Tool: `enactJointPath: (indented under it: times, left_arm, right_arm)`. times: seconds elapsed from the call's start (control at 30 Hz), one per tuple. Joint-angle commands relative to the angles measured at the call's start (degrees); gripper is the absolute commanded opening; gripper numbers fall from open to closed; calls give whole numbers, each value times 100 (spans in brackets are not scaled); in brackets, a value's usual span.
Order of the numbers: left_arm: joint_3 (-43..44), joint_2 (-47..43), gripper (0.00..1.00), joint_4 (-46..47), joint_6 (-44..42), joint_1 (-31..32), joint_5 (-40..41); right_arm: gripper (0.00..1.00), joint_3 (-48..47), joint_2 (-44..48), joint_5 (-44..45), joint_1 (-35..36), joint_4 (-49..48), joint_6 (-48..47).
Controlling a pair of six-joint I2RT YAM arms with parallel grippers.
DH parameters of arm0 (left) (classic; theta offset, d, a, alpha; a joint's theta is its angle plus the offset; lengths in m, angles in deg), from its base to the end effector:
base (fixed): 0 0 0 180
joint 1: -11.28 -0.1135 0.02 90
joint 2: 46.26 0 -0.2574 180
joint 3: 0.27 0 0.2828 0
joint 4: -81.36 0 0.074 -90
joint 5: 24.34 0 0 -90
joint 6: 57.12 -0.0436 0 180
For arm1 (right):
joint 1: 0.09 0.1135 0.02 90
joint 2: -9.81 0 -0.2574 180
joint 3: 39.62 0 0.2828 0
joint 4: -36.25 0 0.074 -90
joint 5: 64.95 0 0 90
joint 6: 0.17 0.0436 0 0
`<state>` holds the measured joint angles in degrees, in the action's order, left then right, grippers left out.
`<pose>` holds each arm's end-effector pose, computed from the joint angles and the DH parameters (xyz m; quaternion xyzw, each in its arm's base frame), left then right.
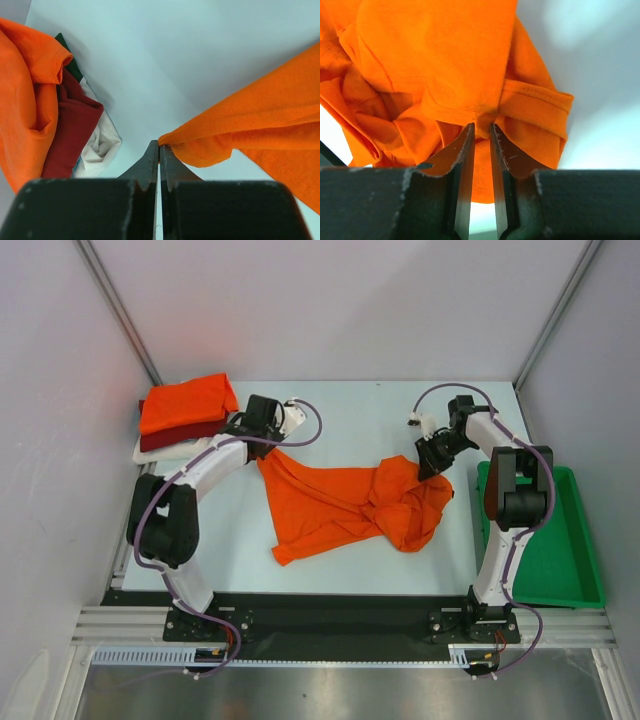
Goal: Fold and stack the t-shirts
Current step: Flatten the tshirt out
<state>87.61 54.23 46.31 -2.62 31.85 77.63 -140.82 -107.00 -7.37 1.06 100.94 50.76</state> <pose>0.3977 -0.1396 0.2186 0.4027 0.8363 0.1431 0.3435 0.4266 0.0319 0.1579 -0.3511 0.8904 0.2367 0.1672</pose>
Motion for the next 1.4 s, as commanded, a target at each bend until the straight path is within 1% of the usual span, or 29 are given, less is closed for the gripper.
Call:
enactJointPath:
  times: [0.0, 0.07, 0.3, 0.37, 0.4, 0.43, 0.67, 0.9, 0.93, 1.03, 1.07, 1.1, 1.13, 1.37]
  left_arm:
    - [294, 76, 0, 136, -114, 60, 113]
    - [338, 94, 1, 136, -106, 69, 104]
    - [408, 147, 1, 136, -123, 96, 113]
    - [408, 155, 0, 136, -132, 113, 122]
    - [408, 155, 0, 145, -141, 122, 130]
    - [399, 147, 1, 154, -141, 122, 139]
    - [346, 111, 0, 171, -158, 131, 157]
    - [276, 50, 0, 198, -176, 157, 192]
    - [259, 41, 0, 198, -185, 166, 192]
    - [224, 32, 0, 207, -211, 183, 218]
    - [215, 24, 0, 207, -211, 183, 218]
    - [215, 15, 1, 207, -220, 183, 210]
    - [215, 6, 0, 198, -220, 183, 201]
    - [478, 41, 1, 154, -501, 113, 104]
  right_arm:
    - [23, -79, -61, 43, -71, 11, -66]
    - [23, -61, -78, 8, -71, 29, -66]
    - [34, -114, -166, -150, -27, 292, -206]
    - [33, -254, -324, -203, -1, 476, -233]
    - [29, -246, -324, -212, -9, 442, -215]
    - [28, -220, -307, -229, -1, 398, -189]
    - [24, -290, -245, -238, 8, 249, -119]
    - [25, -325, -149, -273, -18, 187, -66]
    - [24, -316, -140, -273, -18, 170, -66]
    - [15, -316, -105, -282, -18, 135, -22]
    - [8, -325, -96, -282, -9, 143, -22]
    - [3, -325, -70, -273, -9, 143, -13]
    - [0, -334, -26, -256, -9, 126, 4]
    - [0, -675, 668, -36, 61, 266, -57]
